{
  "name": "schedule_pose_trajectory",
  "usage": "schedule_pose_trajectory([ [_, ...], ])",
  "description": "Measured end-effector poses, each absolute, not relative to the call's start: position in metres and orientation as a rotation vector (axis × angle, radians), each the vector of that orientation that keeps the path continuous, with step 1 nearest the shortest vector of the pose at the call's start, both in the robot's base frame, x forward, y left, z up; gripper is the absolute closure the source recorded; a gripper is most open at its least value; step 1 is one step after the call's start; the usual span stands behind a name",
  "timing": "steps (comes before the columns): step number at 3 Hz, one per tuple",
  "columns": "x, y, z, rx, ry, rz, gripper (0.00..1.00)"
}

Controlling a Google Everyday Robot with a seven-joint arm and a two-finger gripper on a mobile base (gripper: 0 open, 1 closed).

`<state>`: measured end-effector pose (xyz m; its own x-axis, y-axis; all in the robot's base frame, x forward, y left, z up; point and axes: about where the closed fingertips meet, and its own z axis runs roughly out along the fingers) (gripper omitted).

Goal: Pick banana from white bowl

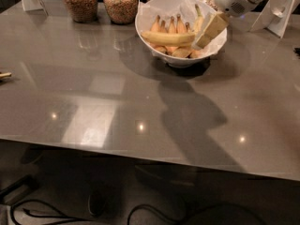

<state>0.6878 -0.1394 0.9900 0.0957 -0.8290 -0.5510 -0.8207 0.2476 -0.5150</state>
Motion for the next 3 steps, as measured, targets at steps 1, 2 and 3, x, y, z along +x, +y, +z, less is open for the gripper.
schedule_pose_trajectory([
  [1, 0.688, -0.139, 0.990, -1.542, 1.690, -0.012, 0.00],
  [2, 0.701, -0.140, 0.978, -1.541, 1.693, -0.005, 0.19],
  [3, 0.711, -0.138, 0.962, -1.536, 1.705, 0.028, 0.41],
])
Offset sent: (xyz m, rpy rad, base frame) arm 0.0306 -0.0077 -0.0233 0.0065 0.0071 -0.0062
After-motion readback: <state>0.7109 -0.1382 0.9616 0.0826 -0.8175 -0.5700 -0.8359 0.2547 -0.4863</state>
